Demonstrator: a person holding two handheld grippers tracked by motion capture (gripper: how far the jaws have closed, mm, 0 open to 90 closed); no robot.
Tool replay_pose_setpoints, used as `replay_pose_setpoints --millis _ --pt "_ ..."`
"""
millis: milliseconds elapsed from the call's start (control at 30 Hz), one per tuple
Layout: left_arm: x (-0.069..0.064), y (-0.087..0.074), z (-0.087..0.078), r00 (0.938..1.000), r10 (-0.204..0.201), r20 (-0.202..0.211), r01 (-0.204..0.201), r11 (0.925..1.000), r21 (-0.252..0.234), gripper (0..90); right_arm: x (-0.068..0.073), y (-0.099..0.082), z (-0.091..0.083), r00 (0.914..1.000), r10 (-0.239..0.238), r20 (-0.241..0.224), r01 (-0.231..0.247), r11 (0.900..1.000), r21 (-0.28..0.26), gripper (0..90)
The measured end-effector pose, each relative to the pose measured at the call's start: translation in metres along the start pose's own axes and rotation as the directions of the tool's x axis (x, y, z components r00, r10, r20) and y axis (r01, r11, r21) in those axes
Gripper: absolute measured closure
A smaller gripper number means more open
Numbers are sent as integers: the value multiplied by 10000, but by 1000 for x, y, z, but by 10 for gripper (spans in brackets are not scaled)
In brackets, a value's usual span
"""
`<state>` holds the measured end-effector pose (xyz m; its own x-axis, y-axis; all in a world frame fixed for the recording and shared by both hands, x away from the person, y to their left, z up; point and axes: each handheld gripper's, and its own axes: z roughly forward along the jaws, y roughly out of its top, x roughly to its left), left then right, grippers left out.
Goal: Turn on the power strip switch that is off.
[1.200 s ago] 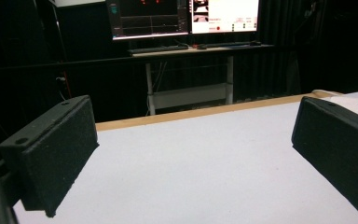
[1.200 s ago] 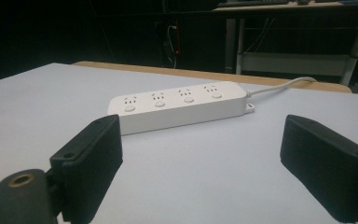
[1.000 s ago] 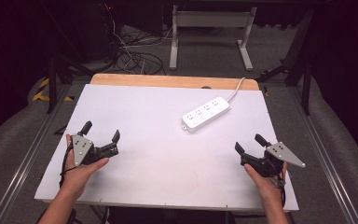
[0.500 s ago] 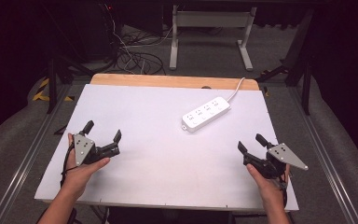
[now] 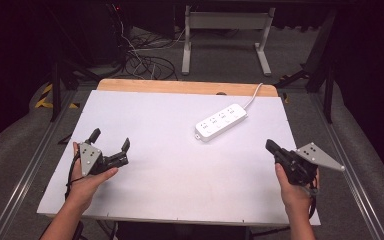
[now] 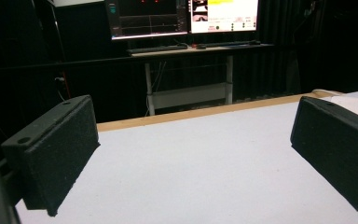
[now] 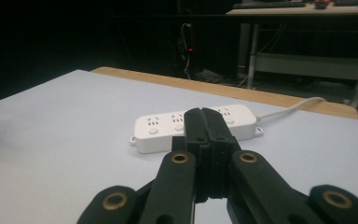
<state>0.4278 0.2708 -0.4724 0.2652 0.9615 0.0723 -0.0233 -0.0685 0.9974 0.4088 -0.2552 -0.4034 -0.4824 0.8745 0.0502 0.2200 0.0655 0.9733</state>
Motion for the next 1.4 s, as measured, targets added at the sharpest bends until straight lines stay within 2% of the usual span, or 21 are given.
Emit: replay_pose_setpoints --millis 100,133,167,300,433,467,500,600,633,667,700,800,833,933,1033,1100,1167,1233,1300,1333,1400 --pt "-1 0 1 10000 8 -47 -7 10000 27 12 0 23 9 9998 -199 15 199 9993 328 900" --pt "-1 -1 1 10000 3 -56 -3 10000 44 12 0 23 9 9998 -199 15 199 9993 328 900" --pt "-1 -1 1 10000 31 -36 -31 10000 62 12 -1 40 18 9996 -278 -7 277 9976 630 900" --pt "-1 -1 0 9999 106 2 -106 9999 126 12 -4 70 43 9988 -490 42 479 9886 1424 900" --pt "-1 -2 0 9998 164 65 -165 9997 170 8 -10 86 75 9993 -347 105 318 9775 2084 900" --pt "-2 -2 -1 9998 198 99 -200 9996 194 8 -10 86 75 9993 -347 105 318 9775 2084 900" --pt "-2 -2 -2 9997 216 130 -218 9996 183 7 -14 88 94 9994 -299 194 242 9693 2446 900" --pt "-3 -2 -2 9996 225 158 -228 9995 199 7 -22 86 122 9994 77 340 -171 9585 2844 900" --pt "-3 -2 -2 9996 235 171 -238 9995 185 7 -22 86 122 9994 77 340 -171 9585 2844 900" --pt "-4 -2 -2 9993 272 241 -277 9994 216 10 -30 77 143 9982 400 443 -522 9448 3235 900" --pt "-4 -2 -2 9992 264 302 -270 9994 209 11 -32 73 150 9976 457 526 -610 9378 3418 900" --pt "-5 -3 -2 9991 261 336 -268 9994 210 12 -39 59 176 9955 362 873 -681 9151 3974 900" --pt "-5 -3 -2 9991 261 336 -268 9994 210 13 -39 59 176 9955 362 873 -681 9151 3974 900" --pt "-4 -3 -1 9990 299 343 -308 9992 247 19 -46 49 200 9940 257 1061 -691 9004 4295 900" --pt "-5 -3 -1 9989 311 357 -318 9993 195 21 -53 38 213 9917 21 1283 -627 8803 4702 900" --pt "-5 -3 -1 9988 308 386 -315 9993 194 23 -56 31 220 9923 -60 1238 -543 8765 4783 900" --pt "-5 -3 -1 9988 308 389 -316 9993 194 24 -56 28 225 9936 -98 1123 -449 8797 4734 900" --pt "-6 -3 -1 9988 308 390 -316 9993 184 27 -56 25 231 9932 -349 1109 -240 8715 4898 900" --pt "-6 -3 -1 9987 315 410 -322 9993 187 28 -57 20 235 9929 -303 1153 -324 8623 5054 900" --pt "-6 -3 -1 9987 311 415 -319 9993 183 28 -58 18 236 9929 -283 1155 -340 8628 5043 900" --pt "-6 -2 0 9989 288 372 -295 9994 185 28 -57 16 237 9942 -197 1060 -344 8739 4849 900"
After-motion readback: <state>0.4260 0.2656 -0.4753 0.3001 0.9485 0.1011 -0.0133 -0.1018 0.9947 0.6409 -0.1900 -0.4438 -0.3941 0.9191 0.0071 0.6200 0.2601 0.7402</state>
